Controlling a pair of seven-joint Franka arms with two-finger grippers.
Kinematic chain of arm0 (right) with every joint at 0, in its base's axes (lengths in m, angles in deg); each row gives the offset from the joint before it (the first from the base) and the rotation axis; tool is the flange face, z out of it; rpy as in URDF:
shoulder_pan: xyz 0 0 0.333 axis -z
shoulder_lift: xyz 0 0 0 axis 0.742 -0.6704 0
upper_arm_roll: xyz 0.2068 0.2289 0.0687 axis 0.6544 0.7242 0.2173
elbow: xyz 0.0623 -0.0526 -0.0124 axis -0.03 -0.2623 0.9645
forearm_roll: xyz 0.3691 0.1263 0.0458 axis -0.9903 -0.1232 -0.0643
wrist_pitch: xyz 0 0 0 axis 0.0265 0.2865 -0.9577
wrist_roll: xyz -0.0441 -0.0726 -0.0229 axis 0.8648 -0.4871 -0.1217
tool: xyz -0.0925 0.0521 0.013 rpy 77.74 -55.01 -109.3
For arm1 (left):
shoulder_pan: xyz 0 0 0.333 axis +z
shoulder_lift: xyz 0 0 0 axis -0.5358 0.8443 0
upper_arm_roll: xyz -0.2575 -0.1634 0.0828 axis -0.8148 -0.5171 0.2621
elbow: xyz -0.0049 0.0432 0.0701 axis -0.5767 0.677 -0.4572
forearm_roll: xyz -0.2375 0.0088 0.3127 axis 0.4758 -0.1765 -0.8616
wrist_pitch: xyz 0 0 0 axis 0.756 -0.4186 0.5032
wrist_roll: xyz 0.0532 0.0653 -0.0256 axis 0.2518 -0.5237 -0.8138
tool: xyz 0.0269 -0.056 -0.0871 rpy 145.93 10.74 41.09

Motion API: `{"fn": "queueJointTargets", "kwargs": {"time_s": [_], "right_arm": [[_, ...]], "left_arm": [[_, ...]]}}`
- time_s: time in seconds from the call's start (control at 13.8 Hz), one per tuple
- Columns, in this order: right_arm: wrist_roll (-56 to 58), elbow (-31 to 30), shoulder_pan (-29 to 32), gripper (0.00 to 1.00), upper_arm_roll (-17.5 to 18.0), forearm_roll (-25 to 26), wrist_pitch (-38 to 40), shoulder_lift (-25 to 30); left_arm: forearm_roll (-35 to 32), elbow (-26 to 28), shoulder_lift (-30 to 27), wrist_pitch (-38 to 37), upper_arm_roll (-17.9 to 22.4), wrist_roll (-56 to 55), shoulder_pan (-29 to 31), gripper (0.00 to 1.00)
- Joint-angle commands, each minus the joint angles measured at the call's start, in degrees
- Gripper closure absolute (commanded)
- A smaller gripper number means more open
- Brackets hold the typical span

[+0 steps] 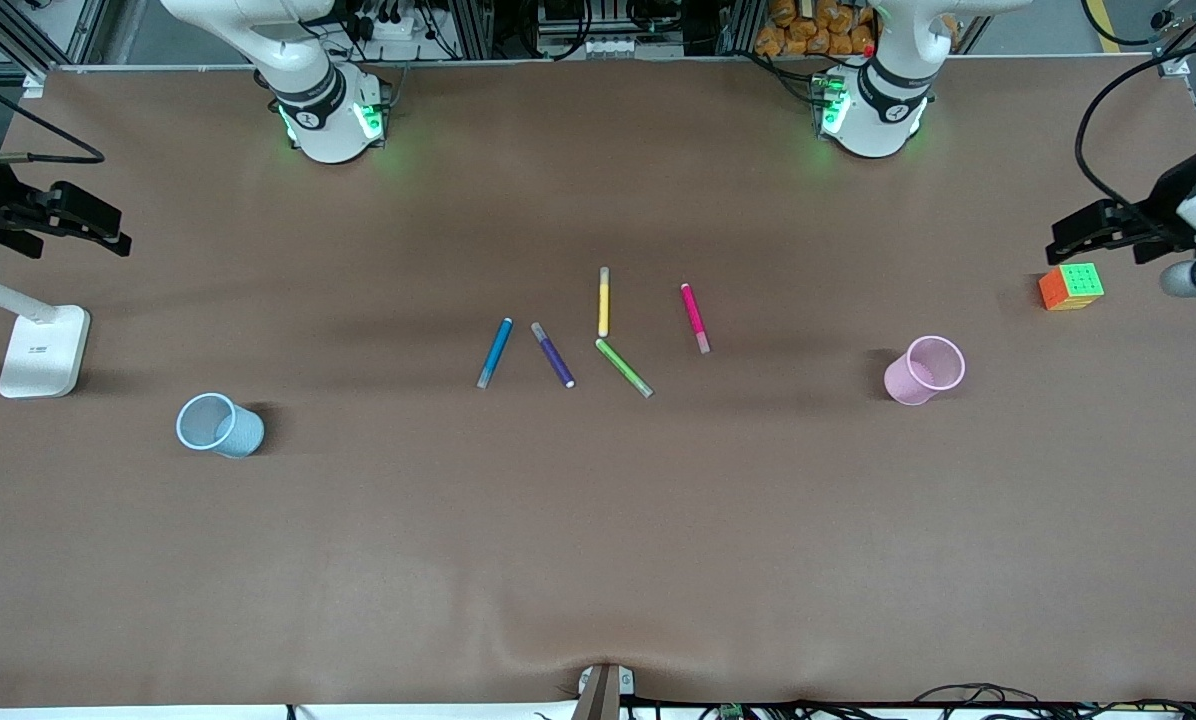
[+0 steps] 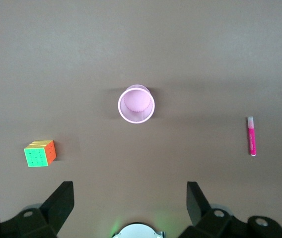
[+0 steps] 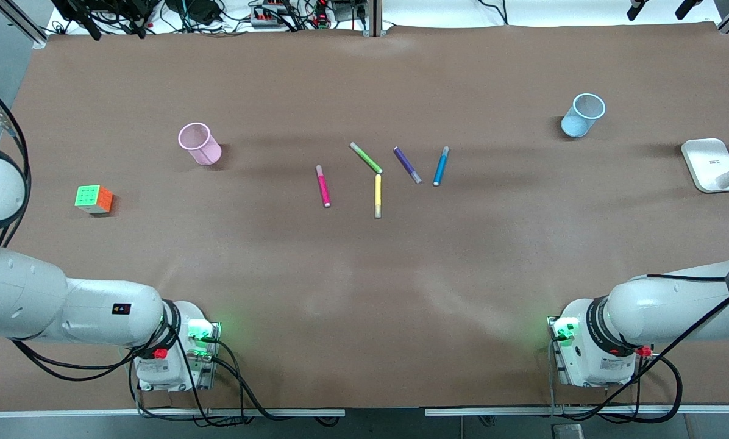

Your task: Place pink and blue markers in matching cups

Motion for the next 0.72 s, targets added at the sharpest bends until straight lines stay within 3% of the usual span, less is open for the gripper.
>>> {"fn": "queueJointTargets", "kwargs": {"time_s": [0.0,0.65], "right_arm": [[-0.2,-0.4,-0.5,0.0,-0.1,0.5,-0.6,0.2],[-0.2,-0.4,-0.6,0.0,-0.1,0.5,-0.8,0.0]], "left_arm": [[-0.5,-0.4,2.1,-0.8,-2.1,-1.4,-0.7,0.0],[-0.7,-0.9,10.7,3.1,-5.6,-12.6,-5.6,0.0]]}}
